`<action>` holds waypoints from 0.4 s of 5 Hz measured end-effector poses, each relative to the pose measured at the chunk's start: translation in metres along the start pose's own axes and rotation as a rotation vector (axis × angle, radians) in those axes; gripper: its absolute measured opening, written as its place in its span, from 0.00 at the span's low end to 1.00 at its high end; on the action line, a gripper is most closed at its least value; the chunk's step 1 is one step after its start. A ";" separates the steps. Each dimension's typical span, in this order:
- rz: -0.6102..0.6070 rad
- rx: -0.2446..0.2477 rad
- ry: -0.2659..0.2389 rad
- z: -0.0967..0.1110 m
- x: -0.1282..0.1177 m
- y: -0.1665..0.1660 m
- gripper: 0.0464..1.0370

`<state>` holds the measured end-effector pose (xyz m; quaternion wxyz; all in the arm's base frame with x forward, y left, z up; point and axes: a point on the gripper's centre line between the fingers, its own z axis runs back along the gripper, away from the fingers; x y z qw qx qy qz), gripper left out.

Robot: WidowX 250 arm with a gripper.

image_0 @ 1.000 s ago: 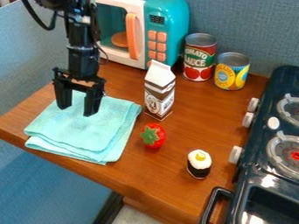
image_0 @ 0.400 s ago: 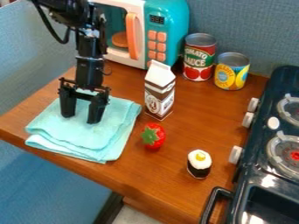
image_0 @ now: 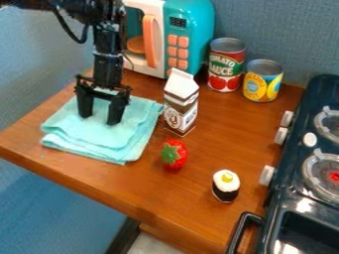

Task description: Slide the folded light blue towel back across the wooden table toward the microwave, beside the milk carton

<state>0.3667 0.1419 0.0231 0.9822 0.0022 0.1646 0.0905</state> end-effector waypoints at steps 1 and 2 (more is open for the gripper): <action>0.016 0.000 -0.048 0.010 0.023 0.002 0.97; 0.001 0.004 -0.074 0.016 0.042 -0.006 0.97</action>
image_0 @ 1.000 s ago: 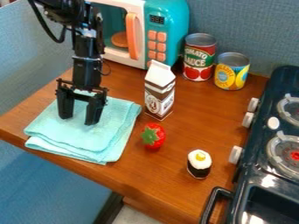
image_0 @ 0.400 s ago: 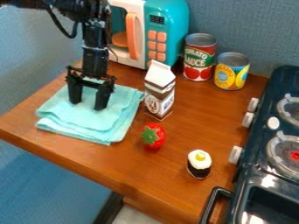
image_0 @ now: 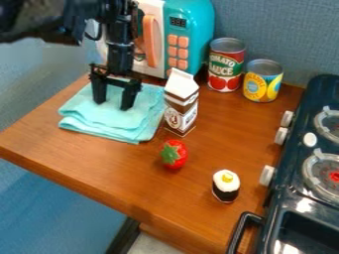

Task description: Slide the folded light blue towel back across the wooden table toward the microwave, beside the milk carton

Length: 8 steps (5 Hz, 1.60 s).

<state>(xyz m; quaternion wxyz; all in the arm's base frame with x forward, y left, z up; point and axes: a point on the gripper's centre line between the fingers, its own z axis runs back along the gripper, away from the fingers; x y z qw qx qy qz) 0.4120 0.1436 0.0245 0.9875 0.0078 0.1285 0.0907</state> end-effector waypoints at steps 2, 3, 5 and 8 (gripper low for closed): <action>-0.027 -0.006 -0.046 0.001 -0.006 -0.005 0.97; -0.040 -0.026 -0.083 0.024 -0.015 -0.005 0.96; -0.054 -0.027 -0.054 0.058 -0.025 -0.004 0.96; -0.046 0.096 -0.062 0.095 -0.118 -0.023 0.96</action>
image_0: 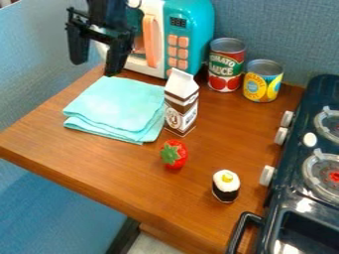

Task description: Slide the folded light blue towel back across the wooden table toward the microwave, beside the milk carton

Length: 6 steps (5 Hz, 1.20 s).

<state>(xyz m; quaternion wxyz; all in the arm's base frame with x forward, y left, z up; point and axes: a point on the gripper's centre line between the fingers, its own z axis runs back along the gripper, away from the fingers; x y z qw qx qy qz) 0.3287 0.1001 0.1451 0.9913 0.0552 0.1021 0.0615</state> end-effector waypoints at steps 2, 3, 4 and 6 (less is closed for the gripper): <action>0.000 0.002 -0.015 0.005 -0.001 0.000 0.96; 0.000 0.002 -0.015 0.005 -0.001 0.000 0.96; 0.000 0.002 -0.015 0.005 -0.001 0.000 0.96; 0.000 0.002 -0.015 0.005 -0.001 0.000 0.96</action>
